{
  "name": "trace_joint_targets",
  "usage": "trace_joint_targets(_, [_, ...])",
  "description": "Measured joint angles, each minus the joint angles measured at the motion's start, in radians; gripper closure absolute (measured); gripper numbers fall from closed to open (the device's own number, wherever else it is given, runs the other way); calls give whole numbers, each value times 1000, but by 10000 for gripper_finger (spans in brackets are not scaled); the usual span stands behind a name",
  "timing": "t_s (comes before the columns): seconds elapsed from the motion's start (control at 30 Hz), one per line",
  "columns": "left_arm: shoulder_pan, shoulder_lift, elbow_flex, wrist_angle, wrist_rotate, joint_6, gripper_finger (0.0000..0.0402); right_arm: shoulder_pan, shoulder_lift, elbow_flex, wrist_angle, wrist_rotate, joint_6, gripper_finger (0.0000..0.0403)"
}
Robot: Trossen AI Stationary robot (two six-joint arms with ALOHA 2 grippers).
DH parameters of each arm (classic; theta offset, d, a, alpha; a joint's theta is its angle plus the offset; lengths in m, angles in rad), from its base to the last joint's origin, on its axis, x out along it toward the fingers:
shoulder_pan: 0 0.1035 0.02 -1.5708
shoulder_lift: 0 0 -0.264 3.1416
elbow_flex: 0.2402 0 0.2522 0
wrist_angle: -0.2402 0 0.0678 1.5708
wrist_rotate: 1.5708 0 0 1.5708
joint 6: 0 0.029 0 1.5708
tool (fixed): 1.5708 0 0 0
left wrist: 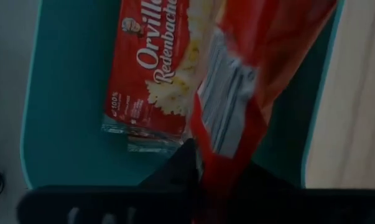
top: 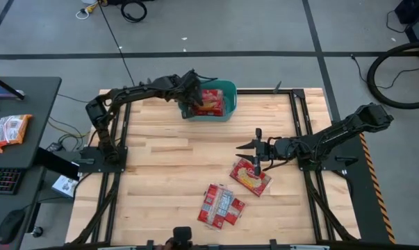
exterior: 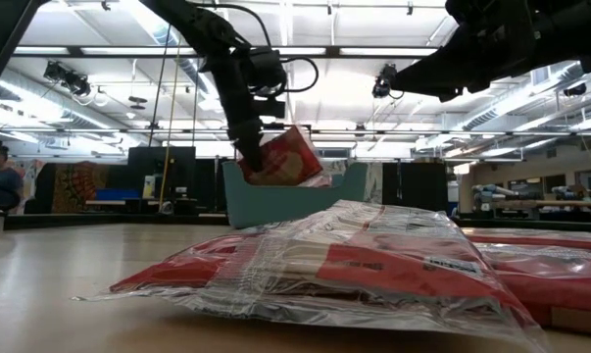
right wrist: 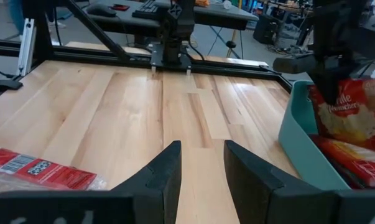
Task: Sort popcorn bags into baskets
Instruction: Put the popcorn bag into the green bin
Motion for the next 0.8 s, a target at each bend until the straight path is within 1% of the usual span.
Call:
trace_joint_targets(0.07, [-5,0,0,9,-5,7,327,0,0,0,0,0,0,277])
trace_joint_targets(0.2, [-15,0,-1,20,-50,8,274,0,0,0,0,0,-1,277])
trace_joint_targets(0.33, [-25,0,6,40,-145,15,235,0,0,0,0,0,-1,277])
trace_joint_targets(0.43, [-32,1,26,76,-204,26,224,0,0,0,1,0,0,277])
trace_joint_targets(0.47, [-33,1,31,99,-210,38,223,0,0,0,1,0,1,277])
trace_joint_targets(0.57, [-33,1,51,139,-212,52,221,0,0,0,1,-1,3,277])
trace_joint_targets(0.7, [-33,1,52,235,-213,68,221,0,0,0,1,-3,4,277])
trace_joint_targets(0.8, [-33,1,52,321,-217,2,221,0,0,0,-7,-3,4,277])
